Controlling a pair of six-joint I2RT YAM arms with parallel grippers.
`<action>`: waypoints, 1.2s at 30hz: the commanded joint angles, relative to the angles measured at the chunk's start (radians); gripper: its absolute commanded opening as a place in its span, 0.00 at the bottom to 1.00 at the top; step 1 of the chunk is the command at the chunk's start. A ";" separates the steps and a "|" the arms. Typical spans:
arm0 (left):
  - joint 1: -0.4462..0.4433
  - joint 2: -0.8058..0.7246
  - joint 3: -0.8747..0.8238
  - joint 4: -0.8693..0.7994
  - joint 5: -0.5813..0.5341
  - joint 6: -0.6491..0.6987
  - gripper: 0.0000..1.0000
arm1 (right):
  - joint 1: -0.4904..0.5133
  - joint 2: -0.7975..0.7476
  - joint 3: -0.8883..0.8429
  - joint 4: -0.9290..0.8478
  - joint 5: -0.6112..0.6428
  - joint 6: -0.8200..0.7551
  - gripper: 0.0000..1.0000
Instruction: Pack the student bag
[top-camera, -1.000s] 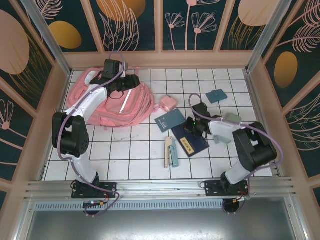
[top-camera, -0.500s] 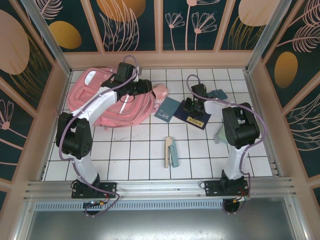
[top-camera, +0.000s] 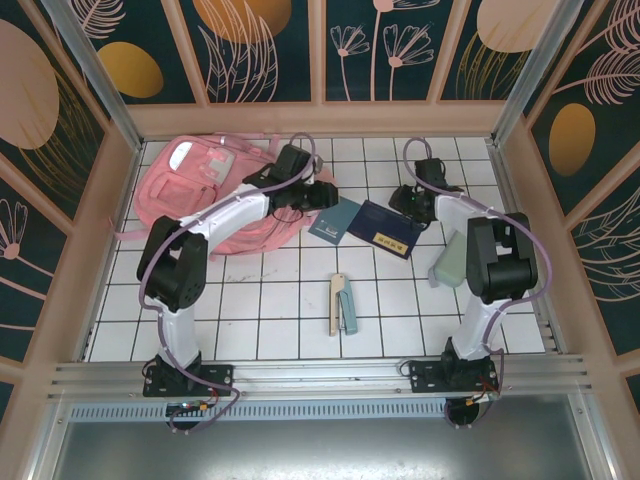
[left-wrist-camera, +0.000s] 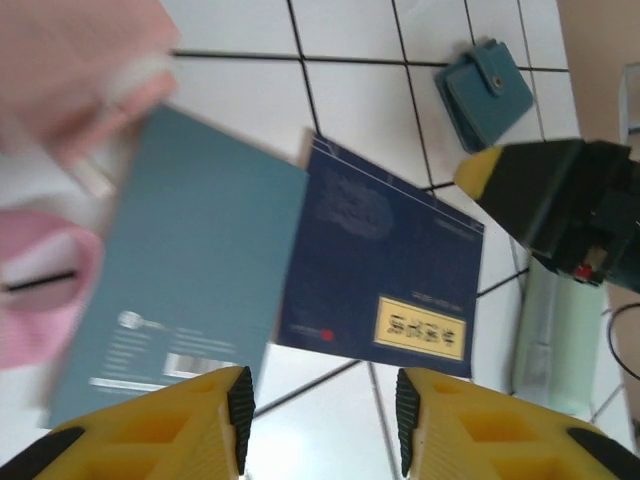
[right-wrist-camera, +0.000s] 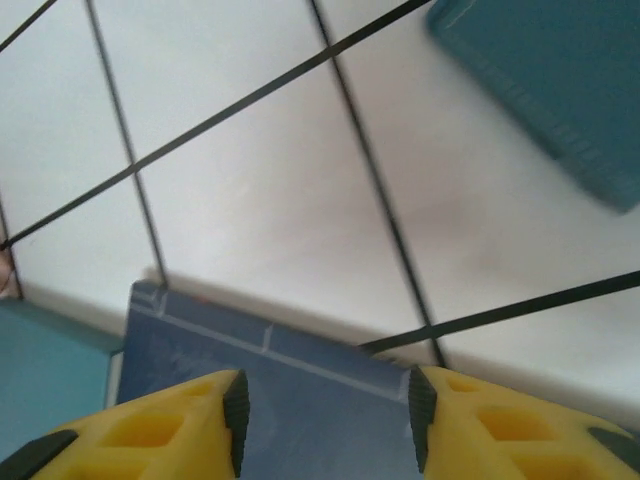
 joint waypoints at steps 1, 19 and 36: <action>-0.048 0.019 -0.063 0.081 0.039 -0.141 0.43 | -0.022 0.061 0.043 -0.026 -0.017 -0.062 0.51; -0.130 0.224 -0.052 0.141 0.065 -0.345 0.43 | -0.056 0.004 -0.157 0.036 -0.199 -0.033 0.62; -0.131 0.291 -0.006 0.082 0.043 -0.314 0.43 | -0.042 -0.151 -0.421 0.112 -0.501 0.009 0.56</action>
